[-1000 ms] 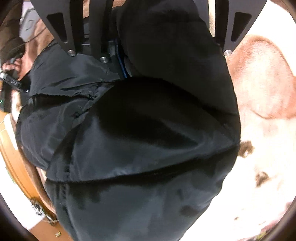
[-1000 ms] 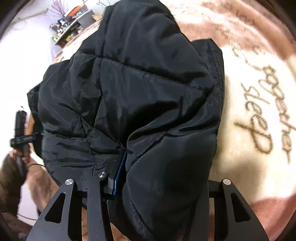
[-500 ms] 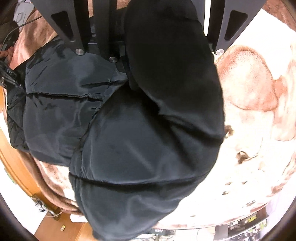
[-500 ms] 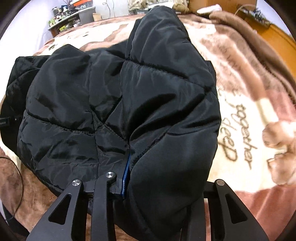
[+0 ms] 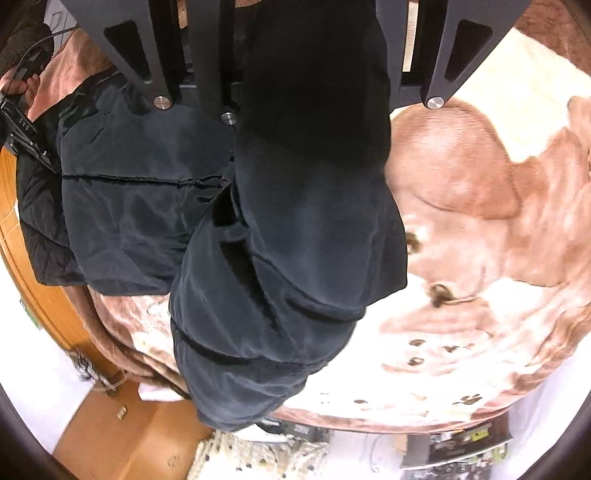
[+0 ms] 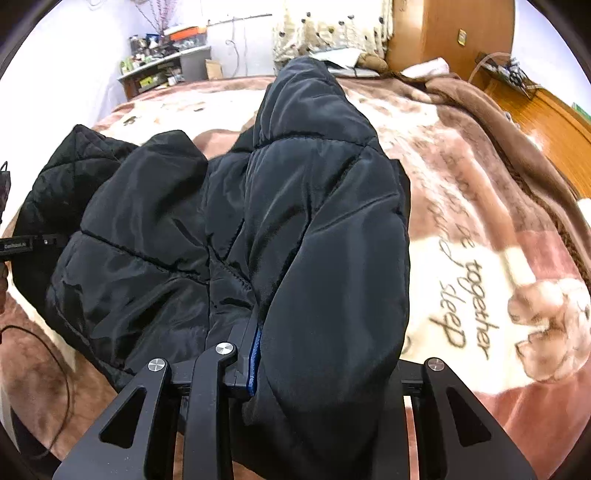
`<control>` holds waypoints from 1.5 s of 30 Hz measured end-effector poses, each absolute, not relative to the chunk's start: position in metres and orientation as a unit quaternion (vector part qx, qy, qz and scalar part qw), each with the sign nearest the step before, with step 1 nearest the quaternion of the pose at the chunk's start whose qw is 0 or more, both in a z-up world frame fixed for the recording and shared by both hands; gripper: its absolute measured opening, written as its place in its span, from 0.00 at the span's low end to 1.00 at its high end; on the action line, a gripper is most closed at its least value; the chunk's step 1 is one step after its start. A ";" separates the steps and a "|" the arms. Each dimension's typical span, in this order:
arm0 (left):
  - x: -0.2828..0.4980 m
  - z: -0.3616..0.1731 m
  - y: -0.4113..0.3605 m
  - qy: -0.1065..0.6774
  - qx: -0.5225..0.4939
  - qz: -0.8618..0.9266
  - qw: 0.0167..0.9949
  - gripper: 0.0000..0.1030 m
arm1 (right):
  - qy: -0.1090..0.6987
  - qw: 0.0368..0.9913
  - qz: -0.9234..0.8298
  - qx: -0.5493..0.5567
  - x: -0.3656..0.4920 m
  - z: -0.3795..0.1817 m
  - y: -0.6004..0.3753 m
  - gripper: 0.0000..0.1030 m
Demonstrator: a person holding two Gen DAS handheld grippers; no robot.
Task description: Fold large clothes
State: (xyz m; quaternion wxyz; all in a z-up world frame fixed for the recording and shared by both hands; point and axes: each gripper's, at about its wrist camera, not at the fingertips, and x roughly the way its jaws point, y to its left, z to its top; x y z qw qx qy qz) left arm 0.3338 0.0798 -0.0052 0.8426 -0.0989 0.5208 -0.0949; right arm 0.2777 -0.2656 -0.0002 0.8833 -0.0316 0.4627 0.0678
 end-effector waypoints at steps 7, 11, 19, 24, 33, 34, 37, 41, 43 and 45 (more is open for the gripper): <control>0.311 0.004 0.133 0.503 -0.129 -0.069 0.852 0.26 | 0.441 0.891 0.104 -0.031 0.272 0.004 -0.243 0.28; 0.309 0.006 0.165 0.490 -0.140 -0.052 0.859 0.26 | 0.428 0.895 0.124 -0.026 0.277 0.006 -0.215 0.27; 0.298 0.013 0.218 0.474 -0.142 -0.008 0.869 0.26 | 0.419 0.894 0.157 -0.018 0.283 0.004 -0.181 0.27; 0.293 0.002 0.251 0.477 -0.159 0.013 0.864 0.26 | 0.417 0.892 0.174 -0.012 0.281 -0.003 -0.158 0.27; 0.294 -0.047 0.264 0.498 -0.162 0.037 0.851 0.32 | 0.453 0.878 0.156 -0.003 0.281 -0.032 -0.153 0.27; 0.294 -0.050 0.265 0.501 -0.161 0.040 0.849 0.33 | 0.456 0.877 0.154 -0.005 0.280 -0.035 -0.153 0.27; 0.294 -0.057 0.263 0.509 -0.140 0.046 0.848 0.40 | 0.463 0.875 0.144 -0.003 0.277 -0.043 -0.155 0.29; 0.296 -0.064 0.266 0.514 -0.142 0.051 0.845 0.51 | 0.469 0.874 0.128 -0.008 0.276 -0.053 -0.156 0.33; 0.294 -0.067 0.268 0.516 -0.142 0.054 0.843 0.55 | 0.474 0.872 0.124 0.003 0.275 -0.057 -0.160 0.35; 0.294 -0.069 0.270 0.517 -0.144 0.058 0.842 0.61 | 0.479 0.869 0.122 0.012 0.277 -0.059 -0.163 0.38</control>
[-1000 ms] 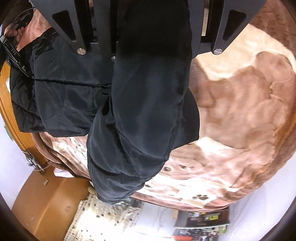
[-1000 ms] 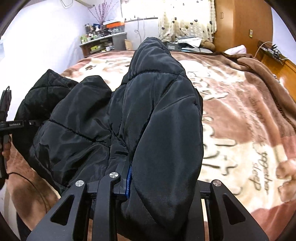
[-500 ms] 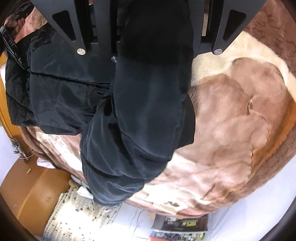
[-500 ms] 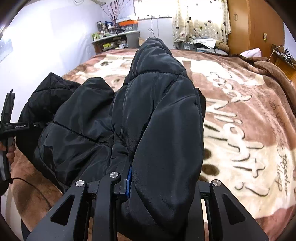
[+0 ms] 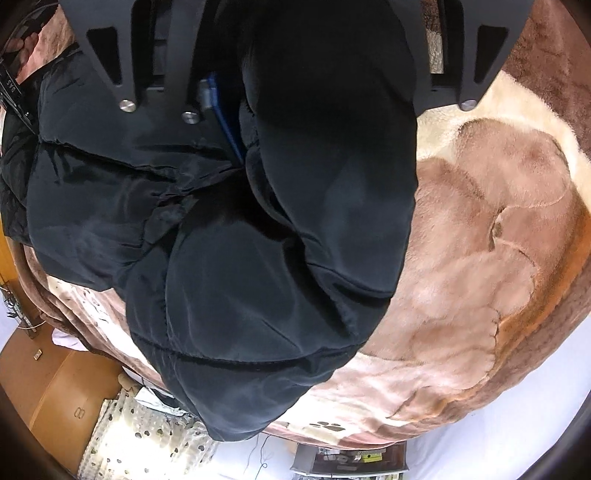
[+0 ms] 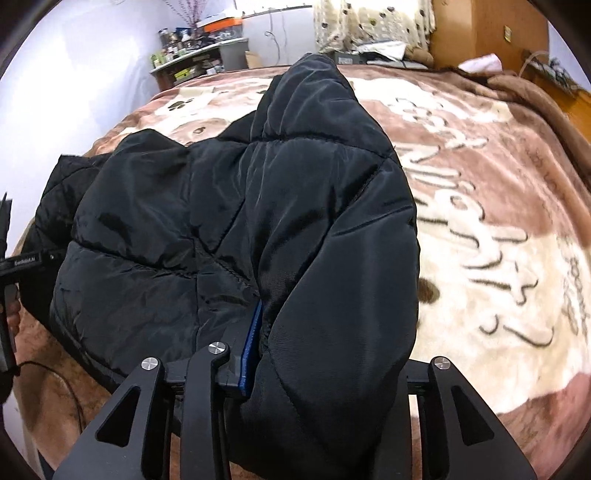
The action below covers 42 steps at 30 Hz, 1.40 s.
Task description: Fold large clothes
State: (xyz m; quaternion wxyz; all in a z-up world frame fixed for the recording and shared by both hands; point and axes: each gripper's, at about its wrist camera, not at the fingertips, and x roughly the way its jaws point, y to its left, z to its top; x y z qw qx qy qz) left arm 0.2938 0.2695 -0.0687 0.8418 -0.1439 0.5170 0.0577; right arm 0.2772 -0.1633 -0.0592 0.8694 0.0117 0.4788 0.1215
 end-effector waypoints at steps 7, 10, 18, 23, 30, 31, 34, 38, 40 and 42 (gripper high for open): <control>0.285 -0.066 0.279 0.511 -0.162 0.067 0.842 0.72 | 0.486 0.867 0.105 0.014 0.277 -0.058 -0.168 0.53; 0.278 -0.061 0.284 0.505 -0.169 0.064 0.844 0.75 | 0.484 0.870 0.095 0.004 0.271 -0.054 -0.167 0.62; 0.244 -0.023 0.273 0.478 -0.148 0.065 0.863 0.88 | 0.458 0.886 0.062 -0.019 0.250 -0.024 -0.164 0.74; 0.217 -0.003 0.253 0.472 -0.117 0.072 0.871 0.89 | 0.425 0.904 0.038 -0.031 0.219 0.004 -0.157 0.74; 0.166 0.024 0.220 0.452 -0.078 0.096 0.883 0.89 | 0.429 0.901 0.056 -0.012 0.171 0.018 -0.130 0.74; 0.157 0.027 0.213 0.448 -0.077 0.093 0.886 0.89 | 0.428 0.902 0.060 -0.008 0.162 0.020 -0.126 0.74; 0.133 0.032 0.194 0.445 -0.065 0.090 0.888 0.89 | 0.426 0.902 0.068 0.006 0.143 0.024 -0.120 0.74; 0.105 0.036 0.174 0.441 -0.060 0.084 0.892 0.89 | 0.408 0.911 0.059 0.007 0.117 0.037 -0.114 0.74; 0.093 0.038 0.165 0.441 -0.053 0.089 0.891 0.89 | 0.407 0.912 0.055 0.006 0.106 0.043 -0.112 0.74; 0.081 0.040 0.156 0.440 -0.049 0.092 0.892 0.89 | 0.409 0.911 0.047 0.005 0.097 0.046 -0.112 0.74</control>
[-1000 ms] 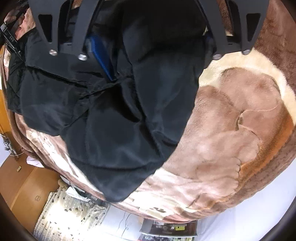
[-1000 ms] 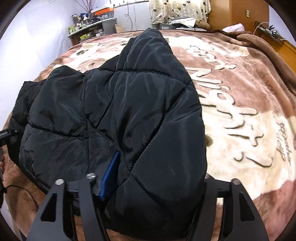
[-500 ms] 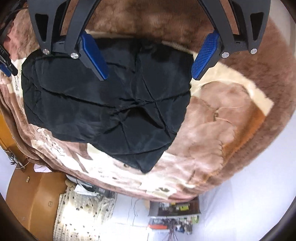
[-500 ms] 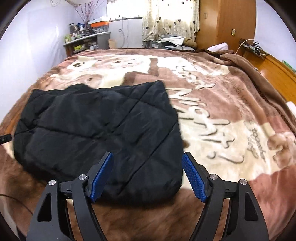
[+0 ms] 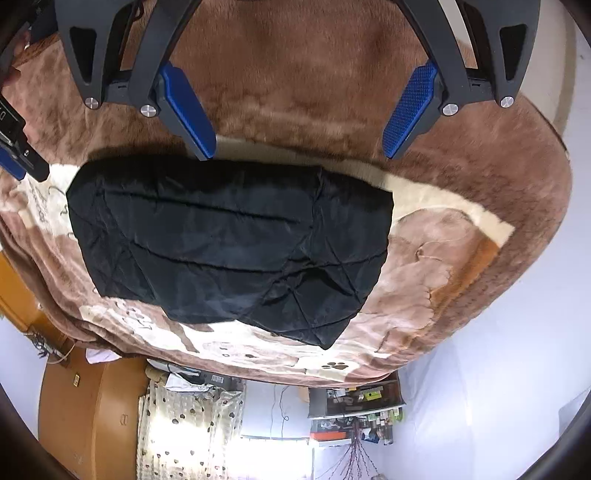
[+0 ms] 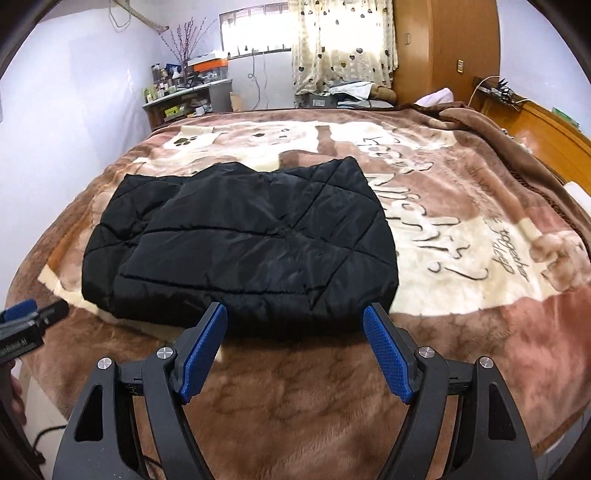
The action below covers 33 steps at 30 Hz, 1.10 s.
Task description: Fold large clothes
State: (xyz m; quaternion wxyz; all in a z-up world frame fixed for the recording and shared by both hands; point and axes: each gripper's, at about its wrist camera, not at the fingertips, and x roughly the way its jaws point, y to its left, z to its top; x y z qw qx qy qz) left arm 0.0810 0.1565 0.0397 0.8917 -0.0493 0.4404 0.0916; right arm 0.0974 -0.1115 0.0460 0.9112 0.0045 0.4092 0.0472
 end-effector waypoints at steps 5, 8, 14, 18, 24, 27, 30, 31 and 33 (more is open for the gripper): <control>0.061 0.044 0.144 0.432 -0.039 0.093 0.896 0.89 | 0.396 0.917 0.042 -0.004 0.071 0.052 -0.109 0.74; 0.051 0.047 0.137 0.425 -0.039 0.078 0.901 0.89 | 0.395 0.918 0.043 -0.006 0.059 0.052 -0.107 0.74; 0.035 0.051 0.123 0.414 -0.021 0.085 0.906 0.89 | 0.380 0.923 0.054 -0.014 0.042 0.058 -0.099 0.74; 0.027 0.055 0.114 0.406 -0.014 0.073 0.911 0.89 | 0.378 0.924 0.061 -0.014 0.034 0.058 -0.096 0.74; 0.020 0.059 0.110 0.400 -0.015 0.070 0.914 0.89 | 0.375 0.925 0.063 -0.011 0.029 0.058 -0.097 0.74; 0.019 0.058 0.107 0.403 -0.015 0.060 0.913 0.89 | 0.376 0.925 0.061 -0.008 0.027 0.058 -0.098 0.74; 0.018 0.058 0.107 0.404 -0.024 0.061 0.912 0.89 | 0.378 0.924 0.060 -0.005 0.026 0.057 -0.099 0.74; 0.018 0.058 0.107 0.404 -0.022 0.062 0.912 0.89 | 0.379 0.923 0.059 -0.005 0.026 0.057 -0.099 0.74; 0.018 0.058 0.107 0.405 -0.025 0.060 0.912 0.89 | 0.380 0.923 0.059 -0.002 0.025 0.057 -0.100 0.74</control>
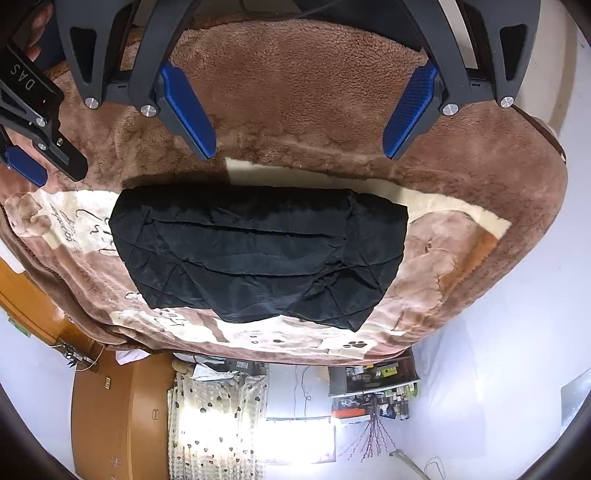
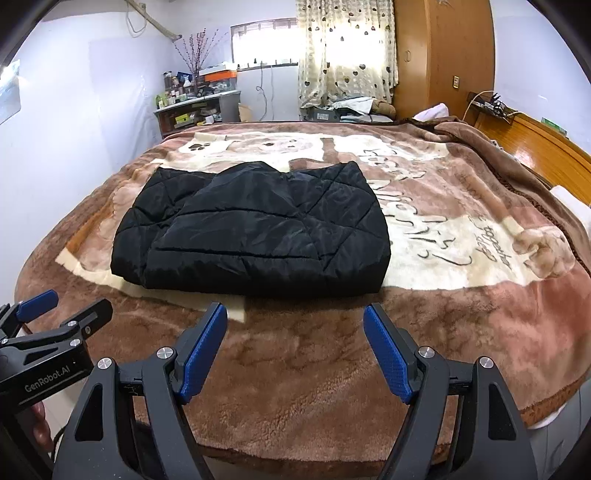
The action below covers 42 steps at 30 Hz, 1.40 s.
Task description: Fold large clothes
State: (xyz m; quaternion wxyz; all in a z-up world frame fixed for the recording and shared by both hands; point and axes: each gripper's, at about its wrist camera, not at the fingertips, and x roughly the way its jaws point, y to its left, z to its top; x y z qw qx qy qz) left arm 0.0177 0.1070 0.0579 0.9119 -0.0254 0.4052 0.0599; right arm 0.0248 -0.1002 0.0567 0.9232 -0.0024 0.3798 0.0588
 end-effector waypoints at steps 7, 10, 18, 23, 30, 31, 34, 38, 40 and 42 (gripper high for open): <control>0.016 0.057 0.107 0.406 -0.029 0.065 0.911 0.89 | 0.384 0.921 0.061 -0.002 0.024 0.054 -0.099 0.74; 0.015 0.058 0.107 0.406 -0.033 0.057 0.911 0.89 | 0.385 0.921 0.062 -0.003 0.024 0.054 -0.097 0.74; 0.014 0.057 0.106 0.406 -0.034 0.057 0.911 0.89 | 0.385 0.921 0.061 -0.003 0.023 0.052 -0.097 0.74; 0.014 0.057 0.104 0.406 -0.032 0.056 0.911 0.89 | 0.385 0.921 0.061 -0.003 0.022 0.052 -0.096 0.74; 0.013 0.057 0.103 0.408 -0.016 0.065 0.911 0.89 | 0.386 0.920 0.061 -0.005 0.020 0.051 -0.096 0.74; 0.013 0.057 0.103 0.408 -0.014 0.066 0.911 0.89 | 0.386 0.920 0.062 -0.006 0.019 0.051 -0.097 0.74; 0.014 0.057 0.102 0.407 -0.014 0.064 0.911 0.89 | 0.386 0.921 0.061 -0.005 0.020 0.051 -0.096 0.74; 0.014 0.057 0.102 0.407 -0.013 0.061 0.911 0.89 | 0.385 0.921 0.062 -0.007 0.020 0.051 -0.096 0.74; 0.014 0.056 0.102 0.408 -0.013 0.061 0.911 0.89 | 0.385 0.921 0.062 -0.007 0.020 0.051 -0.096 0.74; 0.014 0.055 0.102 0.409 -0.013 0.060 0.911 0.89 | 0.386 0.921 0.062 -0.007 0.020 0.051 -0.096 0.74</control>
